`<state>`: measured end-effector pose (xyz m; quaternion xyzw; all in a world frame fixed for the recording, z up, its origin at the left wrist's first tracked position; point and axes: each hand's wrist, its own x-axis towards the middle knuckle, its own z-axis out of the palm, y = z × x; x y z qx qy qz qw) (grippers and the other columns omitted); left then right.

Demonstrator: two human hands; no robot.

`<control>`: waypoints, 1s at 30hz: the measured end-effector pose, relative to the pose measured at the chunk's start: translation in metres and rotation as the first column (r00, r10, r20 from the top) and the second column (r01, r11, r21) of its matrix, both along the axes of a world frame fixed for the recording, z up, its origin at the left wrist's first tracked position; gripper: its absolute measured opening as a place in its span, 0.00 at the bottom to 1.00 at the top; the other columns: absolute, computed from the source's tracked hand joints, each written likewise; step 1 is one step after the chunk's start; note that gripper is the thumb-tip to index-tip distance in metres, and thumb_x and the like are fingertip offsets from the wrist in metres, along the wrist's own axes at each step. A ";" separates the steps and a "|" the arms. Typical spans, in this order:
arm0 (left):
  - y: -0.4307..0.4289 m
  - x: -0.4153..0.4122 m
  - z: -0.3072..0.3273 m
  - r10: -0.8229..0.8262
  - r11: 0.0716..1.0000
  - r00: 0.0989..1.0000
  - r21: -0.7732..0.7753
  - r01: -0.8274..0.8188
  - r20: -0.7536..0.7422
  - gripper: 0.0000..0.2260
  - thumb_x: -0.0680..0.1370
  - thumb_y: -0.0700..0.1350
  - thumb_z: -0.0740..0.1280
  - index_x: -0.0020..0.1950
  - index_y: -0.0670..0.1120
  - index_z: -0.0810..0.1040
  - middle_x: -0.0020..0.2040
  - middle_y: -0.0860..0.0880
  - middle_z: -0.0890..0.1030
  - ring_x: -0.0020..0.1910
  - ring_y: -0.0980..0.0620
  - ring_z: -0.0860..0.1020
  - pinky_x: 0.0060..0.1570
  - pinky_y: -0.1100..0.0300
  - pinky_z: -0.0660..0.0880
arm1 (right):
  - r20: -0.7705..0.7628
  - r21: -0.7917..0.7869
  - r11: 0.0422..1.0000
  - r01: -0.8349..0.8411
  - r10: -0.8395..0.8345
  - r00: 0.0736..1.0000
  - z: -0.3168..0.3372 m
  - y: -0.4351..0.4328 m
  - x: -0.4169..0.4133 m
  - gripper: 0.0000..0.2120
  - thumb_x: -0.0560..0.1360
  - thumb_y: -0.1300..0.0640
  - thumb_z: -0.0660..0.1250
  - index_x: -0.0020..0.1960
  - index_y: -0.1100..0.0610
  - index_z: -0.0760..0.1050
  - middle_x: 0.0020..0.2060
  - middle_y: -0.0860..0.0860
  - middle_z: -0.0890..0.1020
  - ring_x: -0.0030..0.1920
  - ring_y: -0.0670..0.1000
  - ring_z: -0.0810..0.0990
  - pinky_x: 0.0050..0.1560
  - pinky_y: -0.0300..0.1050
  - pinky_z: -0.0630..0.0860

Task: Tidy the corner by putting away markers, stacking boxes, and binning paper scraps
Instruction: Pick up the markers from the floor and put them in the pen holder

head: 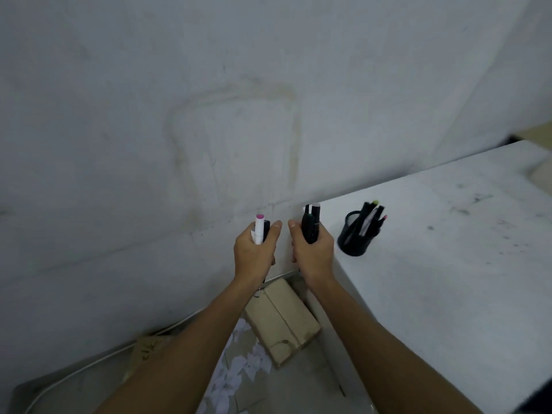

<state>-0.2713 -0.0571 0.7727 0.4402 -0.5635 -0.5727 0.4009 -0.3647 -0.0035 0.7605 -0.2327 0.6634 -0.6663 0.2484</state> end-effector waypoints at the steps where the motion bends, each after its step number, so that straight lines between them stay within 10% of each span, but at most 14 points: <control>1: 0.004 -0.002 0.010 -0.009 1.000 1.000 0.002 0.009 -0.001 0.16 0.76 0.50 0.72 0.35 0.45 0.71 0.29 0.44 0.73 0.26 0.48 0.71 0.26 0.59 0.72 | -0.012 -0.003 1.000 0.013 -0.013 1.000 0.012 0.006 -0.004 0.09 0.77 0.52 0.71 0.44 0.58 0.77 0.30 0.53 0.76 0.29 0.49 0.75 0.28 0.42 0.75; 12: 0.034 -0.065 0.051 -0.081 0.995 0.997 0.052 0.081 -0.006 0.16 0.77 0.53 0.69 0.40 0.41 0.72 0.31 0.43 0.75 0.27 0.50 0.73 0.25 0.64 0.73 | 0.028 -0.017 0.945 0.326 -0.325 0.945 0.065 0.055 -0.084 0.11 0.77 0.51 0.70 0.47 0.59 0.76 0.33 0.57 0.78 0.30 0.51 0.77 0.28 0.41 0.76; 17: 0.020 -0.124 0.048 -0.096 0.993 0.995 0.063 0.095 0.003 0.18 0.76 0.55 0.70 0.42 0.40 0.74 0.32 0.44 0.76 0.27 0.54 0.75 0.28 0.62 0.74 | 0.096 -0.022 0.879 0.477 -0.473 0.876 0.049 0.044 -0.138 0.14 0.73 0.43 0.71 0.43 0.54 0.77 0.36 0.57 0.83 0.36 0.56 0.82 0.47 0.54 0.83; 30: -0.009 -0.239 0.016 0.067 0.993 0.998 0.097 -0.065 -0.016 0.15 0.77 0.54 0.69 0.42 0.43 0.73 0.35 0.42 0.77 0.28 0.56 0.75 0.30 0.65 0.74 | 0.082 -0.032 0.857 0.515 -0.511 0.855 0.001 -0.003 -0.190 0.11 0.78 0.50 0.68 0.55 0.57 0.78 0.42 0.48 0.86 0.47 0.41 0.84 0.52 0.33 0.77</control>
